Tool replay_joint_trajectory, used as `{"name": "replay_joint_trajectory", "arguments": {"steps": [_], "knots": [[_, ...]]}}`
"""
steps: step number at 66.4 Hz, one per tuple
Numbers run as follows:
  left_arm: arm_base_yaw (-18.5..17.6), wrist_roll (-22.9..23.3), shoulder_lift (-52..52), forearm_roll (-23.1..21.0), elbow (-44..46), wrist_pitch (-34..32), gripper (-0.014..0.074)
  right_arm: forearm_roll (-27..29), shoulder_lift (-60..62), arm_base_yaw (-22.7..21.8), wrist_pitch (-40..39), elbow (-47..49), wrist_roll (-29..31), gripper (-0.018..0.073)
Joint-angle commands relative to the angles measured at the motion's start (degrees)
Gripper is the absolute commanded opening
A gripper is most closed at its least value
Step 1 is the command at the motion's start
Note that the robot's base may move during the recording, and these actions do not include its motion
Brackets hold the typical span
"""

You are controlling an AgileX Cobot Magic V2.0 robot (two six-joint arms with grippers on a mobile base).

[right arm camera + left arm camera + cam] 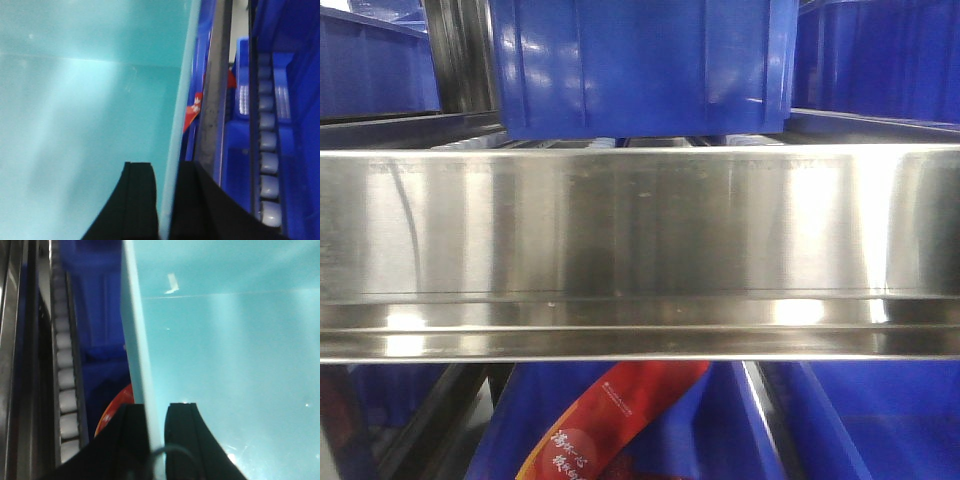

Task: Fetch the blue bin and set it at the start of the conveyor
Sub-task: 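Hold the turquoise bin in both grippers and back away from the rack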

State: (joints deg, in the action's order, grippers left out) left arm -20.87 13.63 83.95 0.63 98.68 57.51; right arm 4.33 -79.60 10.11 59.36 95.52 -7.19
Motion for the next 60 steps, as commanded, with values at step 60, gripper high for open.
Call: {"name": "replay_joint_trajectory", "arguments": {"steps": [60], "knots": [[-1.0, -0.5, -1.3, 0.7, 0.5, -5.0, -0.0111, -0.9, 0.9, -0.2, -2.4, 0.5, 1.0, -0.0153]]}}
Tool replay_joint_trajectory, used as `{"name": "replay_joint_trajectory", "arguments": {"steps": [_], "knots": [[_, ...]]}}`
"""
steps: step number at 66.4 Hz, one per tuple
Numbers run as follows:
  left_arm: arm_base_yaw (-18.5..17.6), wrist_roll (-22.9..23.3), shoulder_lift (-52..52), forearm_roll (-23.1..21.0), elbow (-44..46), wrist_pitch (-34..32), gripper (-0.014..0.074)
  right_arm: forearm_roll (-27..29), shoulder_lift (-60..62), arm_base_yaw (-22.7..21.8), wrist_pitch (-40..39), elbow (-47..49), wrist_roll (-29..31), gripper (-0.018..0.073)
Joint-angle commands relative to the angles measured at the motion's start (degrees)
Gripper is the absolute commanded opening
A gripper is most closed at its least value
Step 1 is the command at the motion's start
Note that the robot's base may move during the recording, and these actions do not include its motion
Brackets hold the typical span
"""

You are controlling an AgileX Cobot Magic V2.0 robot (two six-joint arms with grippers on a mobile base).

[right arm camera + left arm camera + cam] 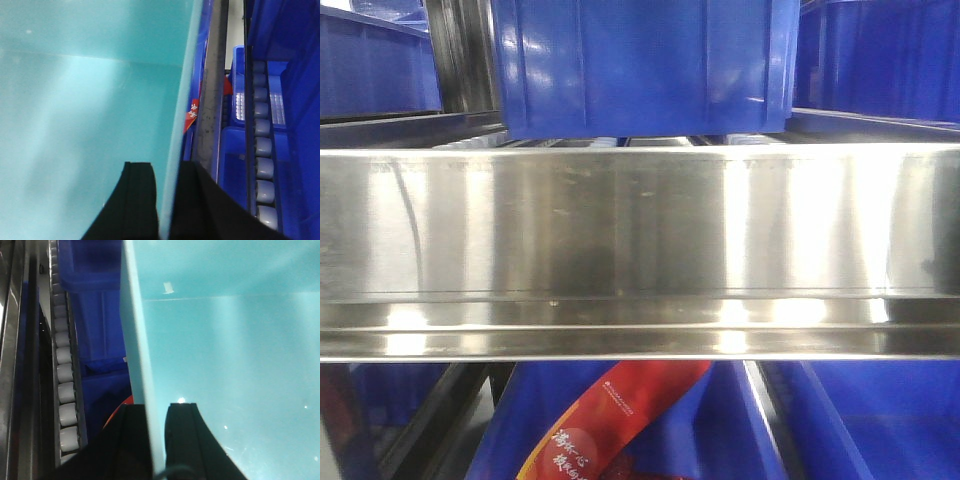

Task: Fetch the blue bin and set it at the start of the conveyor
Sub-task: 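Hold the turquoise bin in both grippers and back away from the rack, then carry the bin in both grippers while turning away from the rack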

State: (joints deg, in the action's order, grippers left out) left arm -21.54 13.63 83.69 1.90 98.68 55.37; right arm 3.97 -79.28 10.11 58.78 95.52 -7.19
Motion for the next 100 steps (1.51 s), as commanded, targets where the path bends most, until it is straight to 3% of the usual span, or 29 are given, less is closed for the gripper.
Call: {"name": "replay_joint_trajectory", "arguments": {"steps": [1, 100], "knots": [[-0.4, -0.5, -1.0, -0.6, 0.5, -2.9, -0.0111, -0.6, 0.6, -0.2, -1.9, 0.5, 1.0, -0.0153], [-0.4, -0.5, -1.0, -0.6, 0.5, -2.9, -0.0111, -0.6, 0.6, -0.2, -5.2, 0.5, 1.0, -0.0153]]}}
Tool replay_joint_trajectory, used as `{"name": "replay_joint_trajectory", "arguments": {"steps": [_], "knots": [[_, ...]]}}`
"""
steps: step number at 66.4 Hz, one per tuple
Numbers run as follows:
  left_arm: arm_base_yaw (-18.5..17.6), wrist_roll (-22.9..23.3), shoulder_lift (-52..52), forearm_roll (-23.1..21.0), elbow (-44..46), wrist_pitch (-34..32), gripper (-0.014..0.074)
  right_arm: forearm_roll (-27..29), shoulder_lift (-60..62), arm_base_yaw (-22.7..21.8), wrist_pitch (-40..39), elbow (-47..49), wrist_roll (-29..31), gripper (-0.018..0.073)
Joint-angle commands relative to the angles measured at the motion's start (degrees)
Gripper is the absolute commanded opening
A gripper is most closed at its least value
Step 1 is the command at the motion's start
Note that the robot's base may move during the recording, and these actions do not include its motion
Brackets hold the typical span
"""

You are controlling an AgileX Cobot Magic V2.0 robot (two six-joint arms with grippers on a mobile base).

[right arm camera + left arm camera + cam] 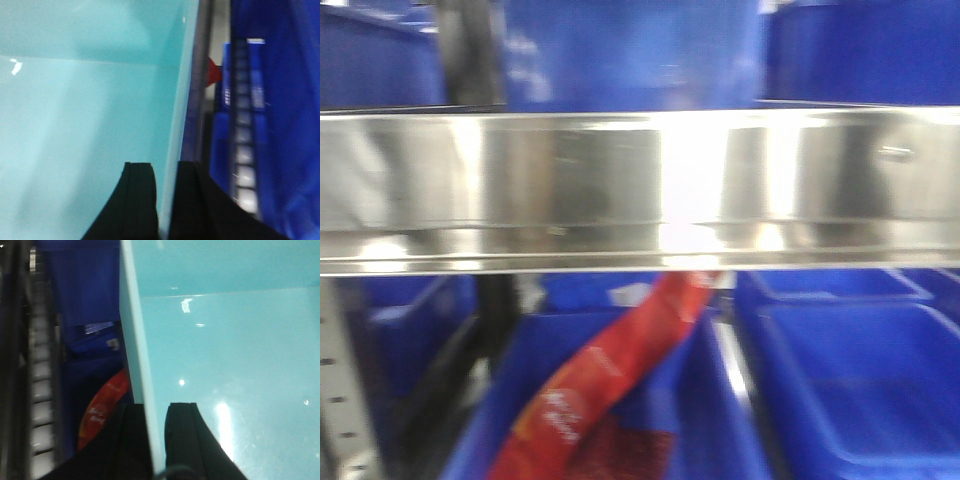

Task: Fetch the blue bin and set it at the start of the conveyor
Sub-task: 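Carry the bin in both grippers while turning away from the rack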

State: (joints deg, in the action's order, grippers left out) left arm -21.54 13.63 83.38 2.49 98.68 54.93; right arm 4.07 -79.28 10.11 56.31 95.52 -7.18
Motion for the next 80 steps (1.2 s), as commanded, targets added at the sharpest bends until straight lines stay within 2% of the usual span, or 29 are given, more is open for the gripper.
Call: {"name": "replay_joint_trajectory", "arguments": {"steps": [1, 80], "knots": [[-0.4, -0.5, -0.7, -1.1, 0.5, -2.4, -0.0111, -0.7, 0.6, -0.2, -2.7, 0.5, 1.0, -0.0153], [-0.4, -0.5, -0.7, -0.8, 0.5, -2.4, -0.0111, -0.7, 0.6, -0.2, -2.7, 0.5, 1.0, -0.0153]]}}
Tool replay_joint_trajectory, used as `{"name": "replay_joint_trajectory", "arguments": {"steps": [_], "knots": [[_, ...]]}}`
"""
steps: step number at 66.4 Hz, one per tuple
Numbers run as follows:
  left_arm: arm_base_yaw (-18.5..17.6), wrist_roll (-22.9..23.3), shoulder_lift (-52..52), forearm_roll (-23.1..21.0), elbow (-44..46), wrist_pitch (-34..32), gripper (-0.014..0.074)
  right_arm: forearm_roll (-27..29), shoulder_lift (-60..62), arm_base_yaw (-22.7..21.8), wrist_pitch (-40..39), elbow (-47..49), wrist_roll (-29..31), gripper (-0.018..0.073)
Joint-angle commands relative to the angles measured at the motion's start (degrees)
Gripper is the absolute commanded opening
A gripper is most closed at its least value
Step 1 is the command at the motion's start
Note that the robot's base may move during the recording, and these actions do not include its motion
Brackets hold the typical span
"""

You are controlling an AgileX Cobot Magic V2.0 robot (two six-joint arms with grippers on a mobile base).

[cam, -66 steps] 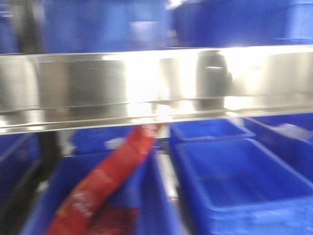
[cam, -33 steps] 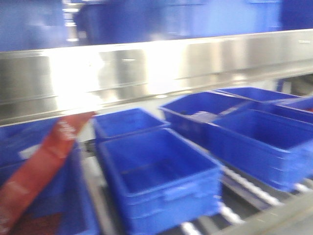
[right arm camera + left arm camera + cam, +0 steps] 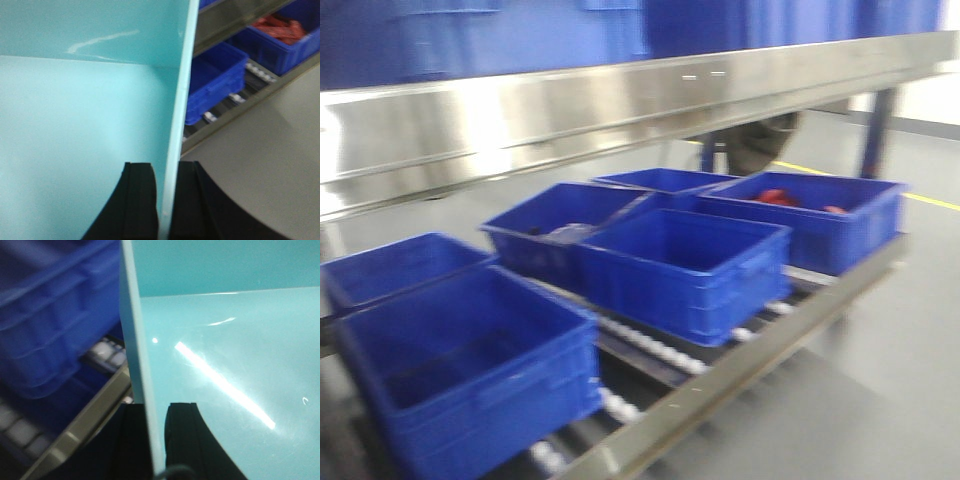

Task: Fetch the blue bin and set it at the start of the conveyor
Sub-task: 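Carry the bin in both grippers while turning away from the rack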

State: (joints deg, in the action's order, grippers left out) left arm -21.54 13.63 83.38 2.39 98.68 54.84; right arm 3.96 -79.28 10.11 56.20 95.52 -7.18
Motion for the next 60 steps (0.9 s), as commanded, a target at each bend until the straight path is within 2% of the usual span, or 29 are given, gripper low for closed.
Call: {"name": "replay_joint_trajectory", "arguments": {"steps": [1, 60], "knots": [[-0.4, -0.5, -0.7, -0.7, 0.5, -2.3, -0.0111, -0.6, 0.6, -0.2, -2.6, 0.5, 1.0, -0.0153], [-0.4, -0.5, -0.7, -0.7, 0.5, -2.3, -0.0111, -0.6, 0.6, -0.2, -2.6, 0.5, 1.0, -0.0153]]}}
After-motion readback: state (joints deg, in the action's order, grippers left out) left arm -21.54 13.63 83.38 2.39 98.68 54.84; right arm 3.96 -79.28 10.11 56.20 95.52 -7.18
